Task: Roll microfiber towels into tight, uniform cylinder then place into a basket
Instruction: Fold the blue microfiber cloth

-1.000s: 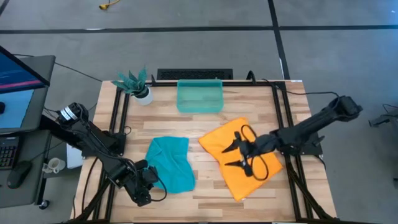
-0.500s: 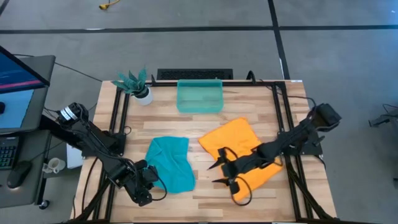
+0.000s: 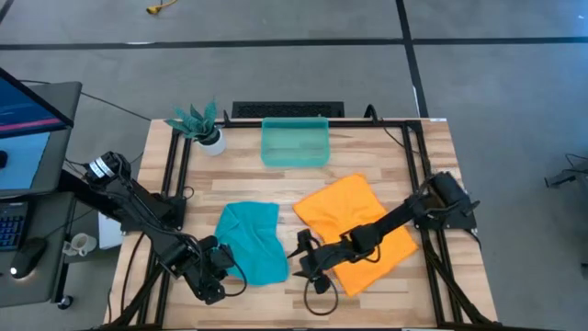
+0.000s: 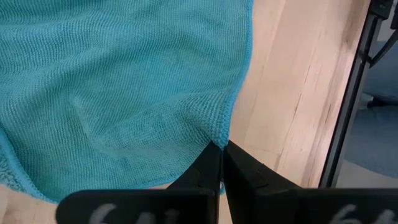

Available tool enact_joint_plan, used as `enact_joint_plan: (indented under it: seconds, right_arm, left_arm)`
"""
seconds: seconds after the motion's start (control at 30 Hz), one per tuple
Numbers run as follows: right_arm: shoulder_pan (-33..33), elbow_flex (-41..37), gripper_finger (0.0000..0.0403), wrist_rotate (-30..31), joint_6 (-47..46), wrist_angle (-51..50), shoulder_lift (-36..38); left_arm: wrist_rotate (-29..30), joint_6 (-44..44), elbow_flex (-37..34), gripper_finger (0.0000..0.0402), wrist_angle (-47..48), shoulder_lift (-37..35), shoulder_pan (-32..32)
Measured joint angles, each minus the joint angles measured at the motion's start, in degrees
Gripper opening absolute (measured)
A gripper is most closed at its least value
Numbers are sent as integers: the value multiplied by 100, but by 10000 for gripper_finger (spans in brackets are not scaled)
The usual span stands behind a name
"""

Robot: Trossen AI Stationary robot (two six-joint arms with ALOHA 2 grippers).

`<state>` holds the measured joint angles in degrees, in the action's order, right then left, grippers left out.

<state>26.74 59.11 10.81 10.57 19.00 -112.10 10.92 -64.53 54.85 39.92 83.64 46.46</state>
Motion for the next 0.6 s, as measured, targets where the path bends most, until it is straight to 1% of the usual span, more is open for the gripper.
enact_joint_plan:
  seconds: [0.23, 0.37, 0.6]
  right_arm:
    - [60, 582, 272, -24, -2, 12, -780]
    - [66, 731, 272, -22, -35, 28, -998]
    - [50, 719, 272, -1, -277, -2, -1141]
  left_arm:
    - [-64, -52, 0, 0, -47, 0, 0]
    - [-72, -114, 0, 0, -46, 0, 0]
    - [-28, -115, 0, 0, -46, 0, 0]
